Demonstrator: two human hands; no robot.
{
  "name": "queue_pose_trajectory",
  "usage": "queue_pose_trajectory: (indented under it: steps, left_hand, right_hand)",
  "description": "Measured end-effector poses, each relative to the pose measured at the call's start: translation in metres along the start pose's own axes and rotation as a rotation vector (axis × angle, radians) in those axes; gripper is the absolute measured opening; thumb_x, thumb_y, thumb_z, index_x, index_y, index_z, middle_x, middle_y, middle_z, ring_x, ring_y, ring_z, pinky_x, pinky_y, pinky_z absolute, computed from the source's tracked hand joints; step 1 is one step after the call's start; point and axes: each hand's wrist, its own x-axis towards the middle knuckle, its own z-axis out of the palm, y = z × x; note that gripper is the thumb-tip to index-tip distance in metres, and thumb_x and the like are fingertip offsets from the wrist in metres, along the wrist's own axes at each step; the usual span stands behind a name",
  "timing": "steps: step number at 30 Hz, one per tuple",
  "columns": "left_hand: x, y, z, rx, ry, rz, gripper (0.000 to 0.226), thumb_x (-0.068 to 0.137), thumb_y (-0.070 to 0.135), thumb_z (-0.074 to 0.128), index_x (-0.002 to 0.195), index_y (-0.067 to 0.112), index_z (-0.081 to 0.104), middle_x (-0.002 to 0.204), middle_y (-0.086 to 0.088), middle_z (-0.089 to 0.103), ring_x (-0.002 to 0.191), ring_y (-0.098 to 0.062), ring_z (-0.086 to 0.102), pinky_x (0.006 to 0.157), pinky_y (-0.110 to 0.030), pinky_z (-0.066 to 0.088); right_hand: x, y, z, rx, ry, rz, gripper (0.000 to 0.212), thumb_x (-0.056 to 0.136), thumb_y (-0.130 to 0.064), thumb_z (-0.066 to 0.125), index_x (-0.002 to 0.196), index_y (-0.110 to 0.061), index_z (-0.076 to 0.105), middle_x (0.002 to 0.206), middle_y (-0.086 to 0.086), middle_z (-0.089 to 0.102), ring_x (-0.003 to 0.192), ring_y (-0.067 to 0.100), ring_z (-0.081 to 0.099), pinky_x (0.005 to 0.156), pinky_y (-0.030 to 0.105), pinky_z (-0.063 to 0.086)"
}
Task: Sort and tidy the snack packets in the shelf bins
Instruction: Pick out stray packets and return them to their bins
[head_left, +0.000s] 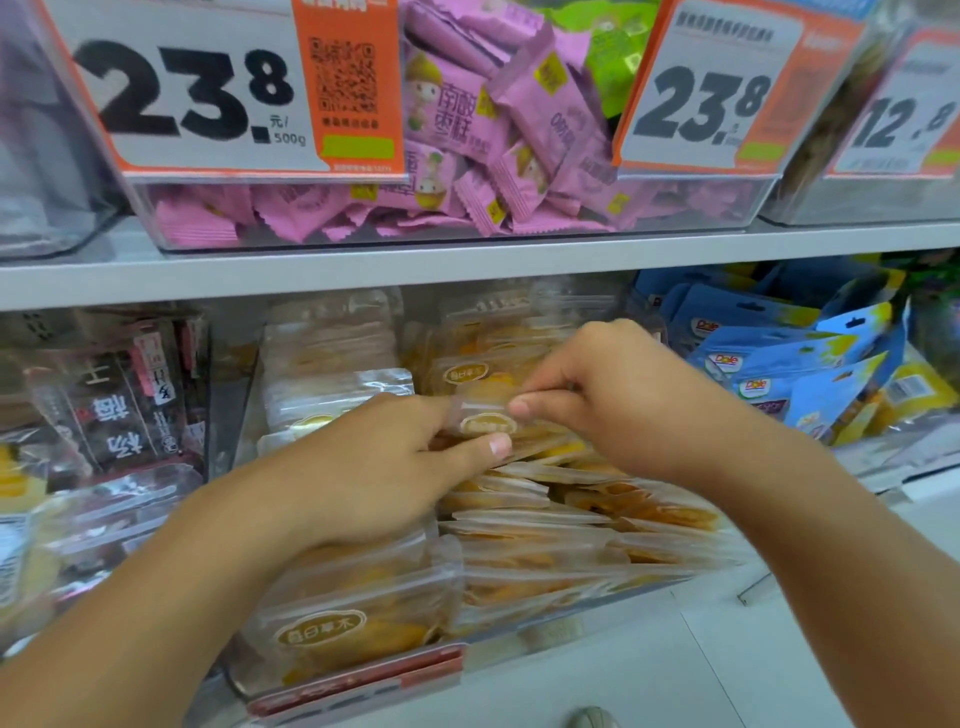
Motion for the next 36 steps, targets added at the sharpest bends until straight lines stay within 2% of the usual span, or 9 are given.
queue_pose_trajectory:
  steps: [3, 6, 10, 12, 15, 21, 26, 30, 36]
  left_hand:
    - [0.000, 0.001, 0.000, 0.083, 0.239, 0.044, 0.023, 0.090, 0.055, 0.057, 0.100, 0.039, 0.070, 0.062, 0.013, 0.061, 0.062, -0.004, 0.059, 0.067, -0.033, 0.053]
    - [-0.003, 0.003, -0.004, 0.150, 0.292, 0.046, 0.012, 0.092, 0.040, 0.064, 0.102, 0.042, 0.073, 0.072, 0.020, 0.065, 0.070, -0.002, 0.062, 0.072, -0.031, 0.054]
    - [-0.002, -0.001, -0.002, 0.164, 0.207, -0.003, 0.020, 0.095, 0.040, 0.063, 0.115, 0.041, 0.065, 0.086, 0.020, 0.064, 0.078, -0.003, 0.057, 0.086, -0.030, 0.050]
    - [-0.001, -0.002, -0.001, 0.108, 0.234, -0.017, 0.026, 0.092, 0.034, 0.068, 0.117, 0.039, 0.063, 0.093, 0.020, 0.064, 0.081, -0.003, 0.057, 0.085, -0.029, 0.051]
    - [0.000, -0.001, -0.003, 0.051, 0.284, -0.004, 0.007, 0.087, 0.029, 0.075, 0.090, 0.032, 0.070, 0.075, 0.010, 0.064, 0.071, -0.007, 0.060, 0.075, -0.038, 0.055]
    - [-0.003, -0.003, -0.001, 0.088, 0.126, 0.010, 0.015, 0.085, 0.034, 0.077, 0.071, 0.029, 0.074, 0.078, 0.007, 0.068, 0.078, -0.016, 0.063, 0.077, -0.039, 0.055]
    - [-0.009, -0.012, -0.002, 0.036, -0.049, 0.090, 0.024, 0.095, 0.043, 0.061, 0.087, 0.028, 0.078, 0.098, 0.011, 0.069, 0.090, -0.011, 0.065, 0.084, -0.041, 0.053]
    - [-0.014, -0.010, -0.003, 0.003, -0.125, 0.064, 0.031, 0.096, 0.052, 0.051, 0.089, 0.032, 0.074, 0.088, 0.002, 0.072, 0.085, -0.023, 0.066, 0.083, -0.047, 0.054]
    - [-0.017, -0.001, -0.006, -0.071, -0.093, 0.074, 0.028, 0.094, 0.054, 0.054, 0.086, 0.035, 0.072, 0.076, 0.009, 0.068, 0.069, -0.007, 0.060, 0.072, -0.032, 0.051]
  right_hand:
    - [0.022, -0.010, 0.016, -0.135, -0.081, 0.063, 0.047, 0.095, -0.035, 0.064, 0.053, -0.020, 0.050, 0.058, -0.001, 0.044, 0.062, 0.020, 0.047, 0.060, 0.030, 0.038]
    - [0.023, -0.006, 0.018, -0.072, -0.121, 0.058, 0.029, 0.093, -0.037, 0.066, 0.070, -0.022, 0.071, 0.067, -0.003, 0.059, 0.069, 0.016, 0.057, 0.067, 0.032, 0.048]
    - [0.014, 0.001, 0.006, 0.077, 0.214, 0.028, 0.032, 0.092, -0.051, 0.061, 0.090, -0.024, 0.077, 0.075, -0.009, 0.070, 0.071, 0.001, 0.062, 0.069, 0.032, 0.054]
    - [0.026, 0.000, 0.004, -0.001, 0.336, 0.013, 0.029, 0.097, -0.044, 0.056, 0.113, -0.026, 0.073, 0.105, -0.003, 0.073, 0.100, 0.014, 0.065, 0.087, 0.038, 0.053]
    - [0.051, -0.009, 0.015, -0.094, 0.170, 0.037, 0.043, 0.099, -0.041, 0.053, 0.140, -0.028, 0.055, 0.142, 0.001, 0.057, 0.130, 0.024, 0.050, 0.108, 0.039, 0.041]
    - [0.056, -0.017, 0.025, -0.141, -0.080, 0.169, 0.040, 0.095, -0.057, 0.054, 0.105, -0.025, 0.076, 0.103, 0.001, 0.072, 0.097, 0.021, 0.063, 0.090, 0.038, 0.052]
    - [0.041, -0.012, 0.012, 0.000, -0.262, 0.236, 0.063, 0.095, -0.066, 0.040, 0.123, -0.018, 0.069, 0.127, 0.001, 0.065, 0.119, 0.022, 0.059, 0.104, 0.037, 0.044]
    - [0.048, -0.017, 0.017, -0.176, -0.257, 0.199, 0.055, 0.095, -0.064, 0.045, 0.086, -0.015, 0.068, 0.086, 0.002, 0.062, 0.087, 0.021, 0.058, 0.079, 0.032, 0.046]
    - [0.062, -0.017, 0.025, -0.380, -0.119, 0.204, 0.029, 0.098, -0.038, 0.057, 0.116, -0.019, 0.069, 0.115, 0.006, 0.068, 0.105, 0.027, 0.063, 0.089, 0.034, 0.051]
